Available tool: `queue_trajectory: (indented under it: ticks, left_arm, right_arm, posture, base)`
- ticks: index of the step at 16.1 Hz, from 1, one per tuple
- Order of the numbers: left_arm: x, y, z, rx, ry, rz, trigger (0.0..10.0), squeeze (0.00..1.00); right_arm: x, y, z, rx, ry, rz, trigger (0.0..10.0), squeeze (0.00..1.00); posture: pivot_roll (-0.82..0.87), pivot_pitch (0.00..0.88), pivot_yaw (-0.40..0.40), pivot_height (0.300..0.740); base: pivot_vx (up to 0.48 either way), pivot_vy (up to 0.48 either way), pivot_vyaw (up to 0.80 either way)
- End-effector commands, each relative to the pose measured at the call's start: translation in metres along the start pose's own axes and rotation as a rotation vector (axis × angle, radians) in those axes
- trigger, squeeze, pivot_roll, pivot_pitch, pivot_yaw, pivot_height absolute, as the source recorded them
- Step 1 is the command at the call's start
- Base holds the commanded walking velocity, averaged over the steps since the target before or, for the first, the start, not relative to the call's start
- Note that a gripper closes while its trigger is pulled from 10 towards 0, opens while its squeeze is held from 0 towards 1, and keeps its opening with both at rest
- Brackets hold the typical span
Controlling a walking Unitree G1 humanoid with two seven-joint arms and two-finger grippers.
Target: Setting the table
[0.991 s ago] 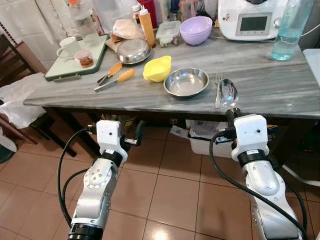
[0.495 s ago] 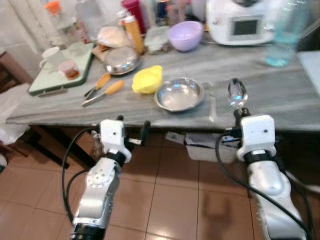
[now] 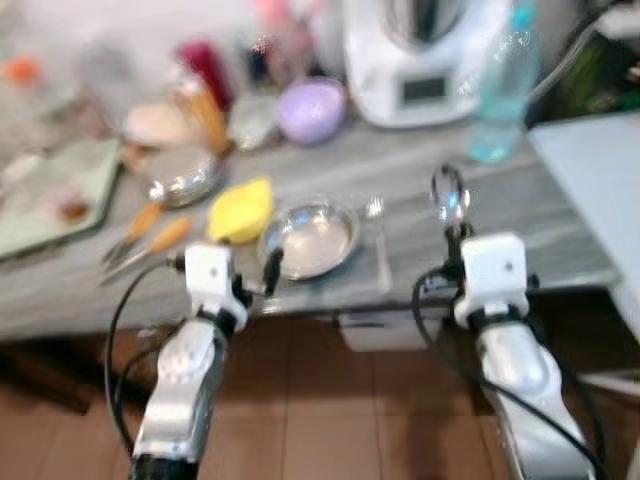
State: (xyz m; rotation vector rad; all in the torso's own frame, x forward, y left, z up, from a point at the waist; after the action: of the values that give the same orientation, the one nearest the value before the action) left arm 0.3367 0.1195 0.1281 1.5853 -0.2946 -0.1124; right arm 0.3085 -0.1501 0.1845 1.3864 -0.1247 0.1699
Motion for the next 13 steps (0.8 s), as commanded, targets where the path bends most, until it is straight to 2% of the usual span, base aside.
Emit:
queue_trajectory:
  ticks: [1, 6, 8, 13]
  left_arm:
    - [0.001, 0.002, 0.001, -0.001, -0.005, 0.003, 10.0, 0.00]
    - [0.000, 0.001, 0.001, 0.000, 0.002, -0.003, 10.0, 0.00]
    - [-0.001, 0.003, -0.002, 0.001, 0.021, 0.013, 10.0, 0.00]
    - [-0.013, 0.018, -0.021, 0.062, 0.098, 0.051, 10.0, 0.00]
  right_arm:
    - [0.000, 0.003, 0.001, 0.002, -0.006, 0.010, 10.0, 0.00]
    - [0.000, 0.002, 0.000, 0.002, -0.002, 0.008, 10.0, 0.00]
    - [0.000, 0.002, 0.000, 0.002, 0.002, 0.009, 10.0, 0.00]
    - [-0.001, 0.001, -0.004, 0.008, 0.016, 0.005, 10.0, 0.00]
  posture:
    - [-0.35, 0.137, 0.224, 0.740]
    - [-0.35, 0.137, 0.224, 0.740]
    - [-0.35, 0.137, 0.224, 0.740]
    - [-0.33, 0.145, 0.231, 0.740]
  base:
    - [0.371, 0.000, -0.43]
    - [0.350, 0.000, 0.00]
    - [0.000, 0.000, 0.00]
    - [0.000, 0.000, 0.00]
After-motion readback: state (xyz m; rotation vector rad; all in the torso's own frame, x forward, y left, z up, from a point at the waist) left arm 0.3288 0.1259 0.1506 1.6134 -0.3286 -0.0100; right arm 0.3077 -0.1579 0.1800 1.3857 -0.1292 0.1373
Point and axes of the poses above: a point about 5 cm out from each wrist's last joint towards the gripper, its own x axis pointing out of the wrist towards the gripper, its own y axis along the axis of the wrist's last joint, z = x × y, the point moved 4 cm from there along x, pointing out of the wrist towards the gripper, and after that the axes turned 7 degrees about x, right-handed, at the moved point
